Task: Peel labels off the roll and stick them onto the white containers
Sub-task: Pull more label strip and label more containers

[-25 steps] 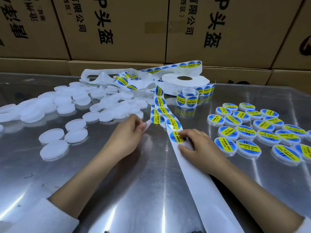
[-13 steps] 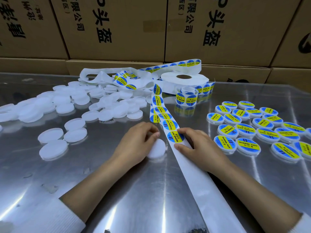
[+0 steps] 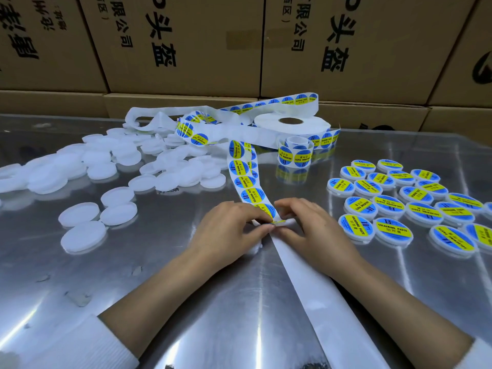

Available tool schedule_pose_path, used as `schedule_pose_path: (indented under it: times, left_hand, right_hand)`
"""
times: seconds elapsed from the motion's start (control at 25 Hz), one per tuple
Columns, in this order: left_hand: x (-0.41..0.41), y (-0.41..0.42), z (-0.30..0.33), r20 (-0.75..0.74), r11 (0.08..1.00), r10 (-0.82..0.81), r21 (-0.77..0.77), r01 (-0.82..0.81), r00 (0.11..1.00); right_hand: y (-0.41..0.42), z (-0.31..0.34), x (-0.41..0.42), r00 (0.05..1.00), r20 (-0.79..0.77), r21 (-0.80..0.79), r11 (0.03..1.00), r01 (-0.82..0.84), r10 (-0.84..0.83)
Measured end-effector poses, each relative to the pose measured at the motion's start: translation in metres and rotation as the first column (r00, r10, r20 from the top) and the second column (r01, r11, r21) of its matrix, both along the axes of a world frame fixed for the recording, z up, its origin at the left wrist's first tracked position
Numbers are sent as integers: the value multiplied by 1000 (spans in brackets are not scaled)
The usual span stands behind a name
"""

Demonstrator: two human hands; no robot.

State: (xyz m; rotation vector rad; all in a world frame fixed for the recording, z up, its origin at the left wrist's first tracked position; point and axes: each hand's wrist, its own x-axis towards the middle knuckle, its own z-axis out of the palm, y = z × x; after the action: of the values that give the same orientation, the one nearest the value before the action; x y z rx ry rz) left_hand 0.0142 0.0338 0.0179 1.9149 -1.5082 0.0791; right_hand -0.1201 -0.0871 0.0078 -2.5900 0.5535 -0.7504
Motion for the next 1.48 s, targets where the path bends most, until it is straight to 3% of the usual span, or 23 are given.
schedule_pose_path:
  times: [0.28,0.44,0.56,0.68,0.8,0.88,1.0,1.24,1.36,1.48]
  left_hand:
    - [12,4,12,-366,932,100,-293,-216,925]
    - [19,5,16,-496,903,124,-302,-305,860]
    - [16,3,13,-498,917,100,-291,-274,861]
    - [15,1,12,-504,921,72,-298,-252,861]
    - [16,2,12,-526,918,54,-309,-250,849]
    - [15,1,11,-529,923,37,-307,-231,848]
    - [14,1,8,-507,936,13,-297,-189,862]
    - [10,0,6,-487,973,-64,-223,-53,871]
    - [2,2,2,-365,989,-145,-72,127,920]
    - [-2,2,-1,-224,976,-183,74,204,957]
  right_hand:
    - [-5,-6,0,995,-55,33,995,91,-89]
    - [-4,-5,-1,990,-14,5,990,142,-142]
    - [1,2,-1,975,134,-80,979,186,-174]
    - [5,7,0,958,278,-93,991,100,-70]
    - [11,4,4,993,103,265,960,-91,66]
    - [10,5,5,998,-9,373,926,-61,69]
    - [10,10,4,998,-16,364,930,-53,63]
    - [9,4,0,977,-209,65,996,57,-42]
    - [2,0,2,980,-191,134,987,88,-62]
    - [-1,1,3,999,-32,361,932,24,-14]
